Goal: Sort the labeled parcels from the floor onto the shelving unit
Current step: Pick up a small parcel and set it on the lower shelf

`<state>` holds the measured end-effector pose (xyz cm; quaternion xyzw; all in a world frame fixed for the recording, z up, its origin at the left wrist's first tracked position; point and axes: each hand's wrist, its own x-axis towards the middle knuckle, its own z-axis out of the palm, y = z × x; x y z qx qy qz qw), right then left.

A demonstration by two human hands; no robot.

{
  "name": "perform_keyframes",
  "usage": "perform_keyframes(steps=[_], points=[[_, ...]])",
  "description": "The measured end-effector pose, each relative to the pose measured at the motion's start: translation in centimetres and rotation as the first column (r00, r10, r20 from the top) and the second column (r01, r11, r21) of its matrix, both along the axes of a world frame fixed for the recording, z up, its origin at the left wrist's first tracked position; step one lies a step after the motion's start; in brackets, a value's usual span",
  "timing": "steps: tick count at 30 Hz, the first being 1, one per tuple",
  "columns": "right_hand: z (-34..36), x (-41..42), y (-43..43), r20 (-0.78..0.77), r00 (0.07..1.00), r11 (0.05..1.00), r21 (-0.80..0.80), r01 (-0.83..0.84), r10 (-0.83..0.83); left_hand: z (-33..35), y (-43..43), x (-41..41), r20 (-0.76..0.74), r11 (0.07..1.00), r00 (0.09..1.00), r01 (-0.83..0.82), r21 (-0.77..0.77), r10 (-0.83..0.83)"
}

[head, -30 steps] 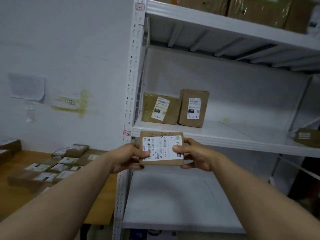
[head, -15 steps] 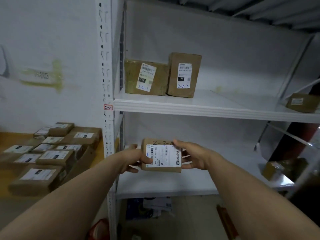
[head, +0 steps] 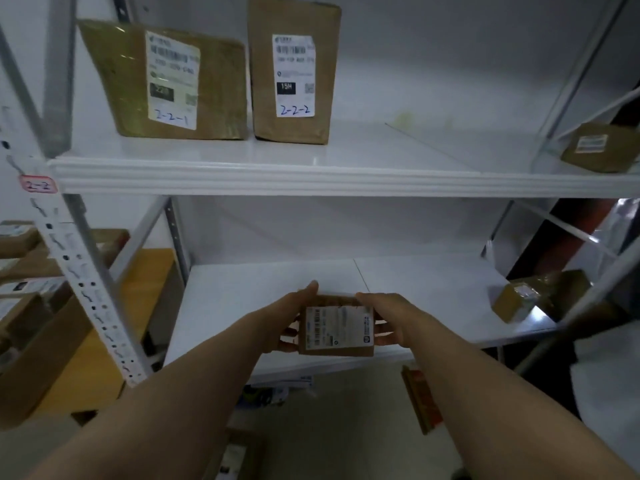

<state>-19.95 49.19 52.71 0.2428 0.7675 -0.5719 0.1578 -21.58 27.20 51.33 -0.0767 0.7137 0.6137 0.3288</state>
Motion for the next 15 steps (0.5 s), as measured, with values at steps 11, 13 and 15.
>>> perform_keyframes(steps=[11,13,15], points=[[-8.9,-15.5,14.8,0.089,0.996,0.960,0.280,-0.024,-0.001,-7.1,18.0,-12.9,0.243,0.967,0.941,-0.253,0.039,0.237],[-10.6,-17.1,16.9,0.117,0.992,0.970,0.240,0.024,-0.054,-8.7,20.3,-14.7,0.279,0.955,0.919,-0.296,0.019,0.280],[-12.0,-18.2,18.5,0.131,0.986,0.978,0.194,0.079,-0.106,-10.7,21.9,-16.1,0.311,0.949,0.905,-0.313,0.026,0.290]])
